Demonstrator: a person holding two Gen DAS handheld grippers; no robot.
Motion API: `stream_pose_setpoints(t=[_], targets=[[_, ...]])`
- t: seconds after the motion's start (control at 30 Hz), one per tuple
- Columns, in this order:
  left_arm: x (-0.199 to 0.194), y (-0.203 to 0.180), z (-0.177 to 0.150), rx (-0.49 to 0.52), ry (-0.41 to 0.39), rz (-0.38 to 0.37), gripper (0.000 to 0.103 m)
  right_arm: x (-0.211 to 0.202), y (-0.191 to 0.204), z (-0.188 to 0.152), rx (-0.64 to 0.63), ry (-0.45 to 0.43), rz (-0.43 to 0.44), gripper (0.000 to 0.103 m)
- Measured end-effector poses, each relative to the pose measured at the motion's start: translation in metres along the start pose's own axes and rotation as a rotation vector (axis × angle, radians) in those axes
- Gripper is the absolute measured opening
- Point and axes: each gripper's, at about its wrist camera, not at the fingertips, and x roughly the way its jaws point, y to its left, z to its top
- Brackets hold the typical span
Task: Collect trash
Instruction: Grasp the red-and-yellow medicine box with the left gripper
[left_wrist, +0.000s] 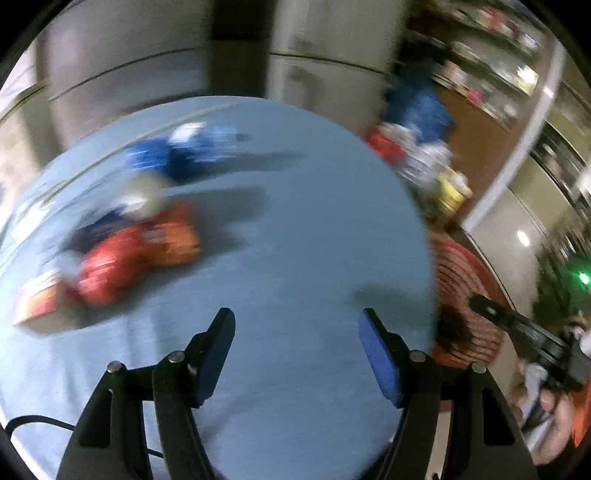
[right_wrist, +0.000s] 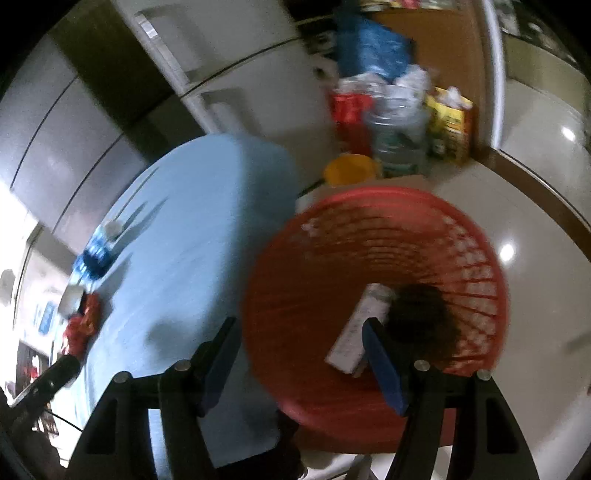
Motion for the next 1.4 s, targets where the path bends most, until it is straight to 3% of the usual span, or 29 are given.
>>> stream_pose_setpoints(t=[0.1, 0.17, 0.27, 0.4, 0.53, 0.63, 0.8, 1.17, 1.4], targets=[[-0.016, 0.056, -0.005, -0.116, -0.046, 0.104, 0.073, 0.004, 0.030, -0.006, -0.056, 0.015, 0.018, 0.072], [-0.026, 0.095, -0.009, -0.213, -0.074, 0.164, 0.081, 0.005, 0.048, -0.011, -0.094, 0.024, 0.031, 0.072], [-0.035, 0.155, -0.020, -0.404, -0.088, 0.248, 0.086, 0.009, 0.072, -0.018, -0.142, 0.037, 0.045, 0.071], [-0.038, 0.207, -0.032, -0.565, -0.079, 0.273, 0.086, 0.014, 0.095, -0.029, -0.184, 0.060, 0.063, 0.071], [-0.030, 0.238, -0.035, -0.639, -0.047, 0.238, 0.086, 0.014, 0.111, -0.036, -0.223, 0.070, 0.069, 0.071], [-0.026, 0.243, -0.036, -0.636, -0.033, 0.224, 0.086, 0.015, 0.113, -0.037, -0.227, 0.078, 0.066, 0.071], [-0.030, 0.220, -0.026, -0.540, -0.070, 0.184, 0.086, 0.013, 0.106, -0.035, -0.212, 0.074, 0.058, 0.071], [0.010, 0.199, -0.004, -0.367, 0.040, 0.271, 0.086, 0.013, 0.093, -0.036, -0.180, 0.079, 0.057, 0.071], [0.017, 0.206, -0.011, -0.379, 0.023, 0.254, 0.085, 0.015, 0.090, -0.035, -0.172, 0.083, 0.052, 0.071]])
